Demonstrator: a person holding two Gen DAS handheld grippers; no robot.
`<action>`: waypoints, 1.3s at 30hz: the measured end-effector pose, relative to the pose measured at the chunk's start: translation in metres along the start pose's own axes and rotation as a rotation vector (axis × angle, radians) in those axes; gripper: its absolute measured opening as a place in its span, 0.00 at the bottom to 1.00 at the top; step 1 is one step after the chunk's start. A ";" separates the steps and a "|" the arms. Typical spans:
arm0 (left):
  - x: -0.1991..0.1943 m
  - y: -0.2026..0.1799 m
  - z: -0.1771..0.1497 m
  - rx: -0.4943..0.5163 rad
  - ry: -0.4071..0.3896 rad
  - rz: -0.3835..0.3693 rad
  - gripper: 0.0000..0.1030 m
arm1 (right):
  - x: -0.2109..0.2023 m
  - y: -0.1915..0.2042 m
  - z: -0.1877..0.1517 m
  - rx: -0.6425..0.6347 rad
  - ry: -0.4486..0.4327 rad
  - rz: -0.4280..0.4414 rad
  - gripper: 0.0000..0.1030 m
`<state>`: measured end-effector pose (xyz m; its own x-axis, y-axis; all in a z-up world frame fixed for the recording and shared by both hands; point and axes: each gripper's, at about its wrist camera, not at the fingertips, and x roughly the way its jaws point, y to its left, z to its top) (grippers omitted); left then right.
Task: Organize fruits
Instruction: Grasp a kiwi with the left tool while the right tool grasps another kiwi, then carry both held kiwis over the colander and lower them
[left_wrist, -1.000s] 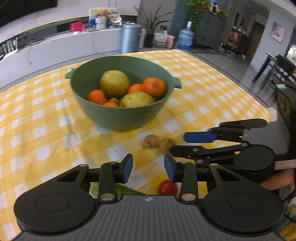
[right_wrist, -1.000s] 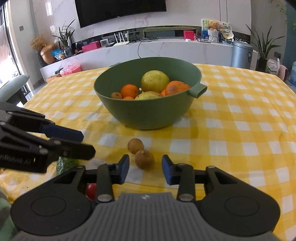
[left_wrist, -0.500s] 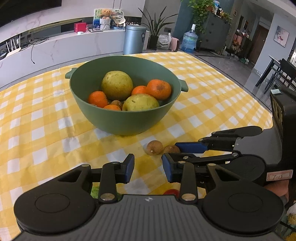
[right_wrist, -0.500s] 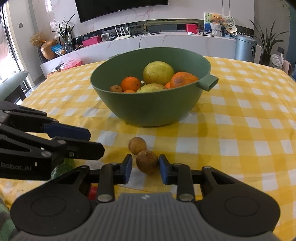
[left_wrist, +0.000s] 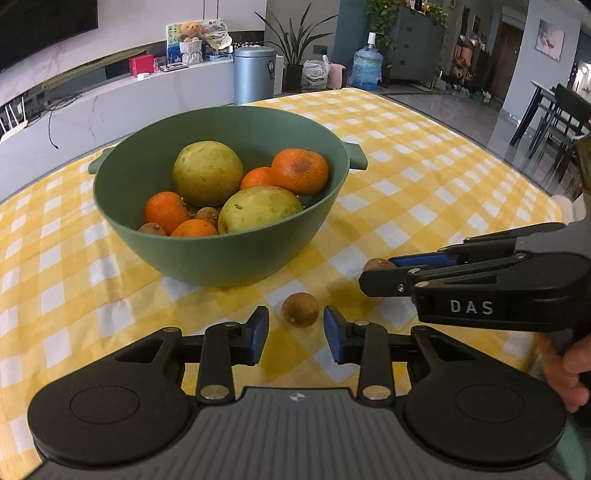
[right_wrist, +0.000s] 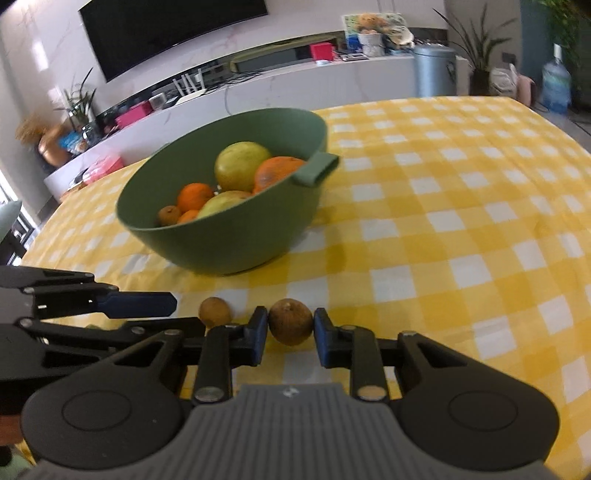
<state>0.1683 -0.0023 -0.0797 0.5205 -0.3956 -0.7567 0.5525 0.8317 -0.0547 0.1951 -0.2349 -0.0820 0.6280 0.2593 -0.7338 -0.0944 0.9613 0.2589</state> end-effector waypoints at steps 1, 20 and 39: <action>0.002 -0.001 0.000 0.001 0.002 0.003 0.39 | 0.001 0.000 0.000 0.004 0.001 -0.002 0.23; 0.015 -0.007 0.002 0.028 0.010 0.020 0.27 | 0.009 -0.004 -0.001 0.032 0.020 -0.017 0.22; -0.047 -0.008 0.009 -0.025 -0.184 0.002 0.27 | -0.029 0.006 -0.001 -0.052 -0.166 0.004 0.23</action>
<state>0.1452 0.0061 -0.0384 0.6330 -0.4564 -0.6253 0.5361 0.8411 -0.0712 0.1757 -0.2362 -0.0597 0.7458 0.2483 -0.6182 -0.1344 0.9650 0.2254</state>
